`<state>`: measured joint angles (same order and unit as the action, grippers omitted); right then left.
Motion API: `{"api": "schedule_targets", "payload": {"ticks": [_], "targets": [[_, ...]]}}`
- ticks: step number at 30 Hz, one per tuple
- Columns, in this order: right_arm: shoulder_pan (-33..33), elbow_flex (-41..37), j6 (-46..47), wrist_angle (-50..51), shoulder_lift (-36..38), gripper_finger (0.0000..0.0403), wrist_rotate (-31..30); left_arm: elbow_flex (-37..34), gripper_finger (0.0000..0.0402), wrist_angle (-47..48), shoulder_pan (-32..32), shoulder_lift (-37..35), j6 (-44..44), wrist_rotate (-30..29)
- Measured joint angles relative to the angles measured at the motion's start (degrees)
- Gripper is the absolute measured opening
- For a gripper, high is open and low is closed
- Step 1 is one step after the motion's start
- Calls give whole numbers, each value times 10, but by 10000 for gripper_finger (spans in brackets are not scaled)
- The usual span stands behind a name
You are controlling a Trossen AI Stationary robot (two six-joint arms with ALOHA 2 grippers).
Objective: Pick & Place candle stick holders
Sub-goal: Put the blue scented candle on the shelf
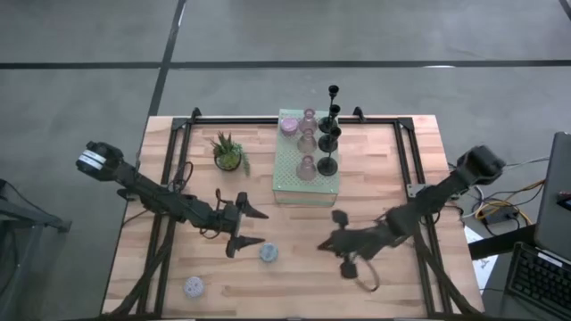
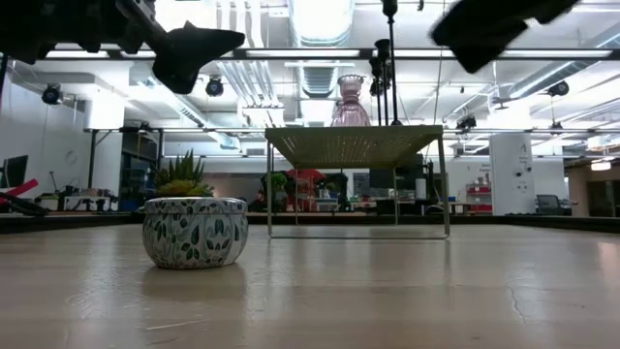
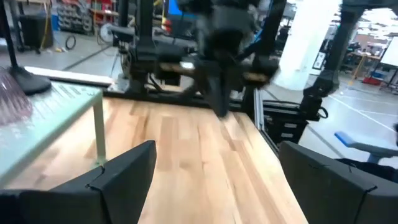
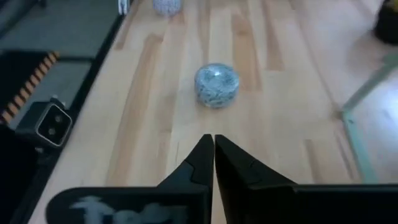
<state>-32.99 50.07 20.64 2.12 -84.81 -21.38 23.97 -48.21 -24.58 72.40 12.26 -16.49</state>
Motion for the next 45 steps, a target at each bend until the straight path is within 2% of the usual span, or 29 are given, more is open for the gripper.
{"api": "schedule_targets", "payload": {"ticks": [10,17,24,33,40,45], "targets": [[-2,-244,-17,-99,251,8,-9,0,344,4,0,2,4,0],[-2,-351,-45,-113,423,8,3,0,344,-2,1,10,2,-3],[-2,-399,-105,-108,584,8,5,0,344,-2,1,10,9,-5],[-1,-411,-117,17,748,8,6,1,344,8,1,11,10,-5],[-1,-422,-117,108,847,8,4,1,344,8,0,11,10,-5],[-1,-428,-138,134,847,8,0,1,344,5,0,14,11,-5]]}}
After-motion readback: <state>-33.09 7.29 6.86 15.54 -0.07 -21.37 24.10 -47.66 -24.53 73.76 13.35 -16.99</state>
